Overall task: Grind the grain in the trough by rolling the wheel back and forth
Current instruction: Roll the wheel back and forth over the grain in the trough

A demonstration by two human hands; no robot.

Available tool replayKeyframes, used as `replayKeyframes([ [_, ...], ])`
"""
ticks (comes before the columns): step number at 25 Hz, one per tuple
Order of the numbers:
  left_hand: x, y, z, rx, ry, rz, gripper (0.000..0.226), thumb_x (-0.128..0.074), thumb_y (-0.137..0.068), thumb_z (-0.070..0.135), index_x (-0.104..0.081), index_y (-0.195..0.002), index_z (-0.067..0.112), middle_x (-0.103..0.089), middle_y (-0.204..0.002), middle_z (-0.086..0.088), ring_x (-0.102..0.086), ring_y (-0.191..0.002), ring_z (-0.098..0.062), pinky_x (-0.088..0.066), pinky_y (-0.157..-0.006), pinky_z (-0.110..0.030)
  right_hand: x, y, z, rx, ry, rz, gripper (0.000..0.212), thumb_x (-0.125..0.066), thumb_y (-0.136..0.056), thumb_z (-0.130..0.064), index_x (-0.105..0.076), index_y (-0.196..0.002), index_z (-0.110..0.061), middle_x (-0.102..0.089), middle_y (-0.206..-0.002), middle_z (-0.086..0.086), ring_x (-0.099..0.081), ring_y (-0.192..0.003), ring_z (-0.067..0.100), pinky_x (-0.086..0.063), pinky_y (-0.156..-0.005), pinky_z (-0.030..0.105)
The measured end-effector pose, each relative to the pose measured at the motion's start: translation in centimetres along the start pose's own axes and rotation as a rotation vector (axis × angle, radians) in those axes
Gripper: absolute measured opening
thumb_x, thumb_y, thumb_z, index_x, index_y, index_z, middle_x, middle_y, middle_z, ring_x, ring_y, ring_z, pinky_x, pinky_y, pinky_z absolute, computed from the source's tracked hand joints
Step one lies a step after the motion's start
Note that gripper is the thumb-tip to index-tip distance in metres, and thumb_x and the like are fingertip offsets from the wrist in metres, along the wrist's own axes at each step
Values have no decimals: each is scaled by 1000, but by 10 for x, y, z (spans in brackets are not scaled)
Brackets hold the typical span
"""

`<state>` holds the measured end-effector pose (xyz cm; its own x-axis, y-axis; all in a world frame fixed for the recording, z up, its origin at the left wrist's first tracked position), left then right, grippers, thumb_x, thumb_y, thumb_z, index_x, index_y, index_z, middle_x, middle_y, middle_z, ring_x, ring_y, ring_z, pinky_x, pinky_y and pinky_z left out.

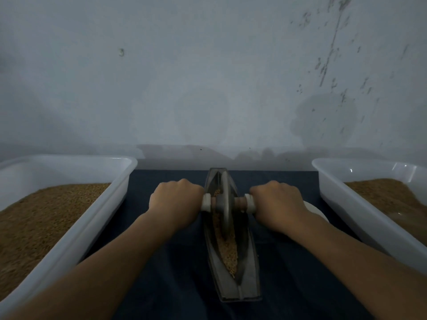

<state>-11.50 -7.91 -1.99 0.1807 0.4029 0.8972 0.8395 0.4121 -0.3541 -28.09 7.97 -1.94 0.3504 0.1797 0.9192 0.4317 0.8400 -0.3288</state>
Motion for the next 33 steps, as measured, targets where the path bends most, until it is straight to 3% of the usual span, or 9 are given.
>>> replayKeyframes([
  [2, -7, -19, -5, 35, -18, 11, 6, -60, -86, 25, -59, -92, 27, -52, -78, 3, -50, -64, -20, -39, -56, -35, -3, -25, 0, -14, 1, -15, 13, -69, -80, -33, -59, -88, -33, -62, -90, 1, -62, -81, 28, -40, -63, 33],
  [5, -10, -33, -8, 70, -32, 27, 6, -59, -86, 22, -60, -90, 26, -56, -78, 1, -52, -64, -22, -36, -55, -34, -2, -44, 3, -15, -11, -42, 18, -68, -81, -33, -50, -78, -32, -60, -85, -1, -53, -72, 23, -38, -61, 31],
  [7, -9, -24, -5, 64, -34, 39, 5, -60, -86, 23, -57, -88, 25, -47, -71, 3, -48, -60, -21, -33, -53, -34, 1, -36, 2, 2, -24, -53, 21, -67, -82, -35, -48, -75, -32, -59, -83, -3, -51, -70, 21, -38, -59, 30],
  [11, 4, 20, 6, 9, -18, 95, 28, -64, -84, 26, -37, -80, 27, -30, -64, 8, -34, -52, -15, -27, -49, -31, 16, 4, -3, 65, -40, -61, 17, -67, -83, -32, -51, -82, -34, -53, -81, -4, -52, -73, 22, -39, -61, 32],
  [15, 18, 58, 16, -48, -14, 105, 38, -70, -79, 30, -32, -79, 29, -28, -61, 9, -30, -48, -12, -25, -46, -29, 26, 39, -7, 123, -43, -22, 20, -69, -77, -34, -49, -81, -36, -37, -69, -11, -46, -64, 17, -27, -52, 29],
  [20, 10, 29, 11, -70, -36, 81, 24, -65, -84, 28, -41, -84, 29, -28, -65, 8, -37, -56, -16, -26, -49, -31, 11, 27, -3, 51, -57, -41, 30, -67, -77, -35, -38, -71, -36, -39, -67, -11, -44, -63, 17, -25, -50, 28],
  [24, -9, -16, -1, 4, -33, 51, 11, -60, -86, 27, -49, -86, 28, -36, -70, 6, -42, -60, -20, -34, -54, -34, -3, -17, -3, 25, -43, -23, 15, -68, -79, -34, -54, -84, -35, -53, -79, -4, -51, -70, 23, -33, -58, 29],
  [28, -12, -36, -6, 59, -31, 38, 5, -59, -87, 25, -57, -91, 27, -52, -76, 2, -49, -64, -23, -35, -55, -35, -1, -44, -2, 1, -67, -52, 19, -67, -80, -32, -49, -83, -36, -54, -82, -3, -48, -73, 23, -38, -64, 32],
  [33, 2, 7, 6, 33, -33, 76, 19, -60, -86, 26, -42, -83, 28, -35, -67, 7, -40, -56, -18, -31, -51, -32, 10, -2, -8, 29, -53, -8, 22, -67, -80, -34, -45, -81, -36, -40, -71, -8, -43, -68, 21, -33, -59, 30],
])
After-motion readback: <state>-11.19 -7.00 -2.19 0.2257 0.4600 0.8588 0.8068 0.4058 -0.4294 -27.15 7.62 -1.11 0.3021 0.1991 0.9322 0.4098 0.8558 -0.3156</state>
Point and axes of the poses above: each hand's wrist, its own y-axis away from the middle knuckle, its own x-axis out of the back of the hand, z = x × y, the point moved 2 cm from there along -y, towards the middle knuckle
